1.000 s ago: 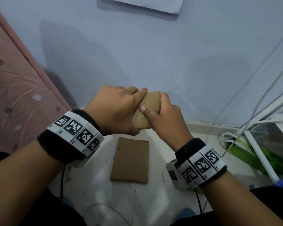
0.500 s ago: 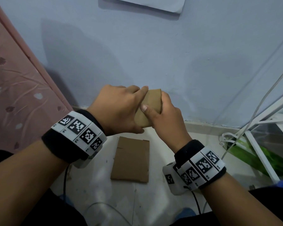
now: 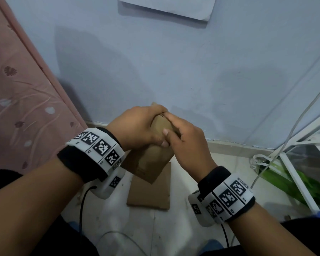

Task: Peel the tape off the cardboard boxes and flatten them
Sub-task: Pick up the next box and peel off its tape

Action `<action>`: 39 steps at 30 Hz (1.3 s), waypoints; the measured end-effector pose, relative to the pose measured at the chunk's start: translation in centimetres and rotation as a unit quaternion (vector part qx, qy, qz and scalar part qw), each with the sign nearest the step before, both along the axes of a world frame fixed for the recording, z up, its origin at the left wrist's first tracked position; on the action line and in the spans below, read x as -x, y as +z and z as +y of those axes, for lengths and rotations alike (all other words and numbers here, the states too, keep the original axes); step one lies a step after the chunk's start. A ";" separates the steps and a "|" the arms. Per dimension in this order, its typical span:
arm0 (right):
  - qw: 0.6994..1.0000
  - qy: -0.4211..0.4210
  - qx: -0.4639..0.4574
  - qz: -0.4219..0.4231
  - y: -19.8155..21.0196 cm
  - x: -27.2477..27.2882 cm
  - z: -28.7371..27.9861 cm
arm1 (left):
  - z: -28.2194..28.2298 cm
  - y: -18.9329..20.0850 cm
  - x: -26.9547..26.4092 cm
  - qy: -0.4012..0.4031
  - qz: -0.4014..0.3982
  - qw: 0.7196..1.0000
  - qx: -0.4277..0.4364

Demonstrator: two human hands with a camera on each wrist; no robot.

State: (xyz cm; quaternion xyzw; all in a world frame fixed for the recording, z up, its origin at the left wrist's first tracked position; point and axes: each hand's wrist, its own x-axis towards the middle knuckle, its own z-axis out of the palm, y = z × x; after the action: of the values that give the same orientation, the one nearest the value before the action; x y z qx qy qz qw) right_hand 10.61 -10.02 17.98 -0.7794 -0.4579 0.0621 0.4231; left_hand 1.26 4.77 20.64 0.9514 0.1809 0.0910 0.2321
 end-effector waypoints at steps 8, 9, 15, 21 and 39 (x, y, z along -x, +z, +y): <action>0.965 -0.119 -0.080 0.222 0.9 -0.4 0.7 | 1.1 0.6 -0.1 0.144 -0.218 0.945 0.195; 0.961 -0.136 -0.069 0.229 0.7 -0.4 0.7 | 1.0 0.5 -0.2 0.161 -0.238 0.935 0.209; 0.854 -0.186 0.008 0.485 -0.4 -0.9 0.8 | 0.5 -0.4 -0.6 0.222 -0.290 0.912 0.186; 0.784 -0.091 -0.176 0.588 0.4 -2.0 0.3 | 0.8 -0.9 -0.8 0.214 -0.265 0.920 0.196; 0.854 -0.078 -0.203 0.472 3.8 -3.2 -1.2 | 0.4 0.7 0.3 0.125 -0.074 0.989 0.031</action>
State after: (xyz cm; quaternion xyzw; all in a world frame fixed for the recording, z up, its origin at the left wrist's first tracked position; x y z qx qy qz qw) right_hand 13.84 -11.20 21.78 -0.5860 -0.1430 0.2951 0.7410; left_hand 0.93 5.22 21.30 0.9044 0.2830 0.1840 0.2609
